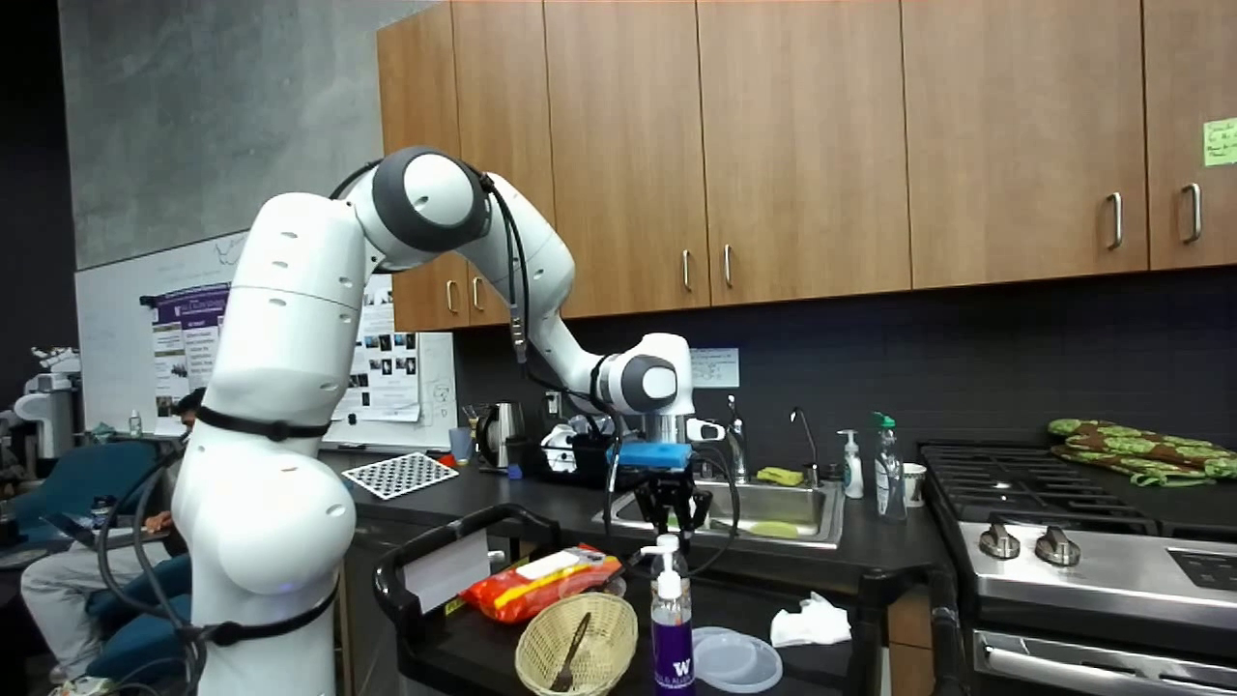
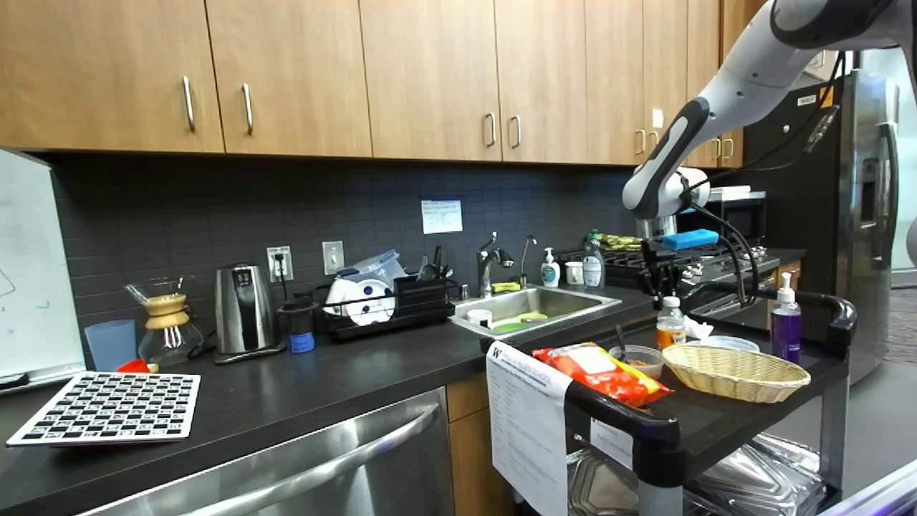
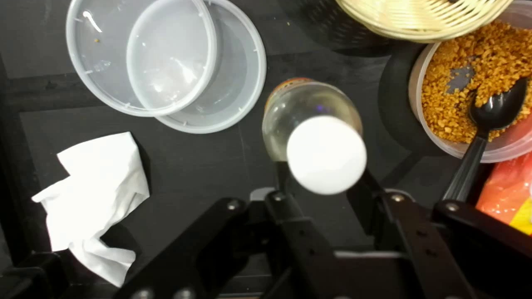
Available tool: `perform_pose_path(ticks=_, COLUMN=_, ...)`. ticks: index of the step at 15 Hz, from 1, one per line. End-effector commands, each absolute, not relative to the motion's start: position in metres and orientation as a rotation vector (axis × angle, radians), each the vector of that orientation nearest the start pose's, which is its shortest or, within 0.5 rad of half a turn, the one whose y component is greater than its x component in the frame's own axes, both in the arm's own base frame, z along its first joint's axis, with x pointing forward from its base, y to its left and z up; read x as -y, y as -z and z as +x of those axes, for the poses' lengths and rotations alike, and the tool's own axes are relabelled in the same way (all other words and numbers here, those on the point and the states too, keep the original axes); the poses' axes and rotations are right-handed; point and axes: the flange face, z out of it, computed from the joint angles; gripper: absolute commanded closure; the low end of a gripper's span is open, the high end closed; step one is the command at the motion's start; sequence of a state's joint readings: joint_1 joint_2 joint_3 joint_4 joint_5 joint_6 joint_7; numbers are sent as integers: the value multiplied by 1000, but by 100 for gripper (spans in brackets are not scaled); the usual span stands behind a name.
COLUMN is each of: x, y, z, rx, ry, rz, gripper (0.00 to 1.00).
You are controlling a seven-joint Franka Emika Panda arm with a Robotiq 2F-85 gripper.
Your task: Pick up the bottle with the orange label then set it back down on the service trolley.
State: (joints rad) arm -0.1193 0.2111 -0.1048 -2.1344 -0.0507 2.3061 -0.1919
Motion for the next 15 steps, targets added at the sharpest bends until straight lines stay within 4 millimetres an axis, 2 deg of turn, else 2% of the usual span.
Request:
perform_pose_path(ticks=1, x=122, y=-313, z=548, rx=23, ry=-63, rz=-3187, gripper=39)
perform_pose_path(ticks=2, x=122, y=-314, z=548, rx=22, ry=-63, rz=-3187, gripper=38)
perform_pose_path(ticks=4, x=122, y=-316, z=545, rx=17, ry=-66, rz=-3190, gripper=29)
perform_pose_path(ticks=8, x=120, y=-322, z=545, rx=25, ry=-58, rz=-3198, gripper=2)
perform_pose_path(ticks=9, x=121, y=-326, z=550, rx=-83, ry=8, rz=-3235, gripper=1)
perform_pose_path(ticks=10, x=115, y=-339, z=556, rx=-133, ry=122, rz=-3231, gripper=0)
perform_pose_path(ticks=13, x=92, y=-383, z=564, rx=68, ry=378, rz=-3245, gripper=0)
perform_pose_path(ticks=15, x=83, y=-404, z=570, rx=140, ry=506, rz=-3258, gripper=0)
